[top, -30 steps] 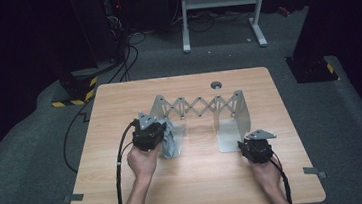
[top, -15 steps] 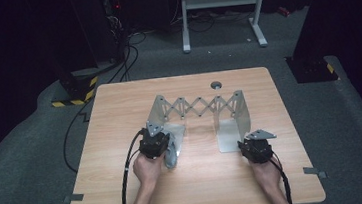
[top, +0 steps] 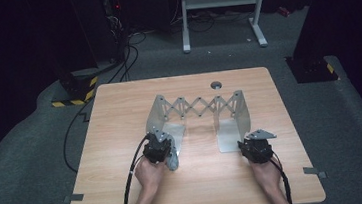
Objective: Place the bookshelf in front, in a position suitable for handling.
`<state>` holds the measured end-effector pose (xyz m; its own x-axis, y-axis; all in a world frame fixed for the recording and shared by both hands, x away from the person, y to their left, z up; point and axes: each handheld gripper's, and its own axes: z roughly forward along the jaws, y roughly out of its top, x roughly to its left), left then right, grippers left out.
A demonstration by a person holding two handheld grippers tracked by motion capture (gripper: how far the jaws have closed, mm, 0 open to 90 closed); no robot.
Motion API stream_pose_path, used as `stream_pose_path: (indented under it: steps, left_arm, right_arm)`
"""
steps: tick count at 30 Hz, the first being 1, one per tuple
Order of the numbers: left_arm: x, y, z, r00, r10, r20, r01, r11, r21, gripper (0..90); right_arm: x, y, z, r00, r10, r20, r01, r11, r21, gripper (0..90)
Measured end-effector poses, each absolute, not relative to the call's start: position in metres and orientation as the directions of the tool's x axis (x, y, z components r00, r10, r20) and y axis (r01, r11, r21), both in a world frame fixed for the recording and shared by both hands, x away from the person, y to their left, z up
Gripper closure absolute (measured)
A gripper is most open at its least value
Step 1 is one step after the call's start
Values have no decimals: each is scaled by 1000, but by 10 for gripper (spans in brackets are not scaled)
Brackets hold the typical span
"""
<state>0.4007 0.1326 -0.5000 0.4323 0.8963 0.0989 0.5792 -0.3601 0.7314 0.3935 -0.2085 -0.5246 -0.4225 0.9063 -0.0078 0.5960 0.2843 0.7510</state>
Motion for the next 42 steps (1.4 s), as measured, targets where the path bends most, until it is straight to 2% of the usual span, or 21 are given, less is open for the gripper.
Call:
stream_pose_path:
  steps: [10, 21, 42]
  left_arm:
    - [413, 131, -507, 433, 899, 69, 609, -348, 713, 799]
    - [423, 131, -487, 404, 911, 82, 607, -334, 721, 801]
    - [426, 137, -413, 381, 921, 78, 484, -270, 832, 800]
  right_arm:
    - [394, -209, -525, -421, 907, -3, 598, 280, 751, 731]
    - [393, -209, -525, -413, 911, -4, 600, 275, 751, 759]
    - [393, -208, -525, -414, 910, -8, 597, 278, 752, 760]
